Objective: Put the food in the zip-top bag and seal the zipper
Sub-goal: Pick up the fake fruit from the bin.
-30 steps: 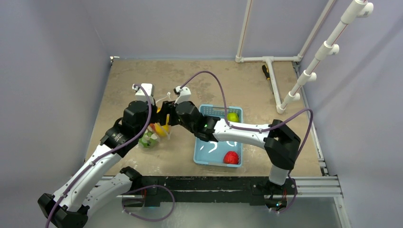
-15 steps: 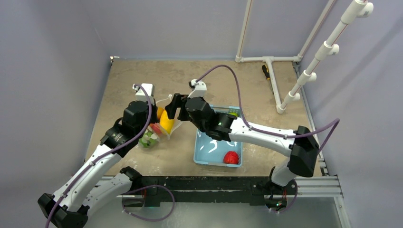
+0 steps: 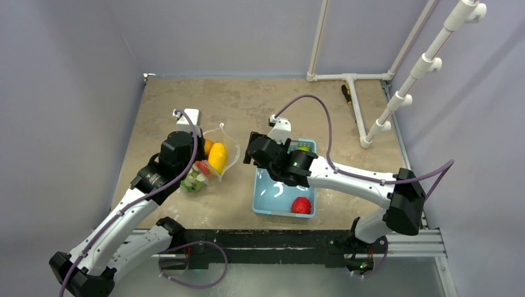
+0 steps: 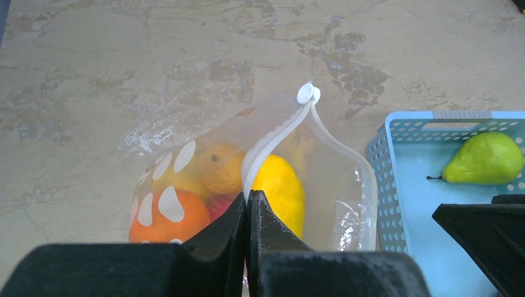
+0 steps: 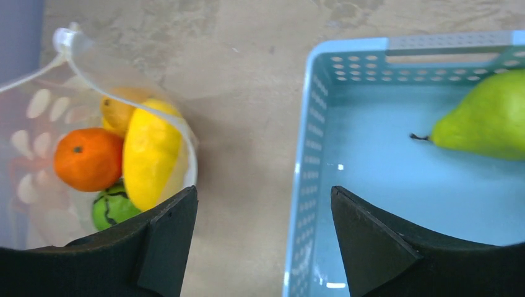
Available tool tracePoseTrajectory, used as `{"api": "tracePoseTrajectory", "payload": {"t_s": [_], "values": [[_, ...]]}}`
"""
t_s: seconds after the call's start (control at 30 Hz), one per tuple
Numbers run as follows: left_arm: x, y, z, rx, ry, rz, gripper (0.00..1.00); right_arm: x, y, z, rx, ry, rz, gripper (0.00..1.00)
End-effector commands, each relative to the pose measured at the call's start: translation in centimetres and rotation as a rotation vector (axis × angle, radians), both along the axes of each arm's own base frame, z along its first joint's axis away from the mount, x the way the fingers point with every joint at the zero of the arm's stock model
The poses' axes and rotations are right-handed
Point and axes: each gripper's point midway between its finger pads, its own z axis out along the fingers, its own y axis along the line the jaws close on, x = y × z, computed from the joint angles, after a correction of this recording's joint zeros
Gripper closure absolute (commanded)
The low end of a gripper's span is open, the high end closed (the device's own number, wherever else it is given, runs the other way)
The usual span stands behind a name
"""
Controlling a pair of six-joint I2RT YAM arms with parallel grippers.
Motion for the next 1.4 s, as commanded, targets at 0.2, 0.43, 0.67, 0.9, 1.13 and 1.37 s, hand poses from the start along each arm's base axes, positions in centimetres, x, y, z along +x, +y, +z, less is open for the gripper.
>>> {"api": "tracePoseTrajectory", "payload": {"t_s": [0.2, 0.43, 0.67, 0.9, 1.13, 1.37], "values": [[0.2, -0.4, 0.7, -0.007, -0.030, -0.019, 1.00, 1.4, -7.9, -2.8, -0.129, 0.077, -0.211, 0.18], [0.2, -0.4, 0.7, -0.008, -0.030, -0.020, 1.00, 3.7, -11.2, -3.1, -0.201, 0.071, -0.234, 0.18], [0.2, -0.4, 0.7, -0.008, -0.031, -0.021, 1.00, 5.7, -13.4, -4.6, -0.313, 0.084, -0.231, 0.17], [0.2, -0.4, 0.7, -0.006, -0.031, -0.022, 1.00, 7.3, -14.3, -5.9, -0.389, 0.100, -0.152, 0.16], [0.2, -0.4, 0.8, -0.006, -0.035, -0.019, 1.00, 8.1, -13.6, -7.0, -0.409, 0.121, -0.055, 0.17], [0.3, -0.5, 0.7, -0.005, -0.033, -0.024, 1.00, 8.2, -14.1, -8.2, -0.407, 0.173, -0.059, 0.17]]}}
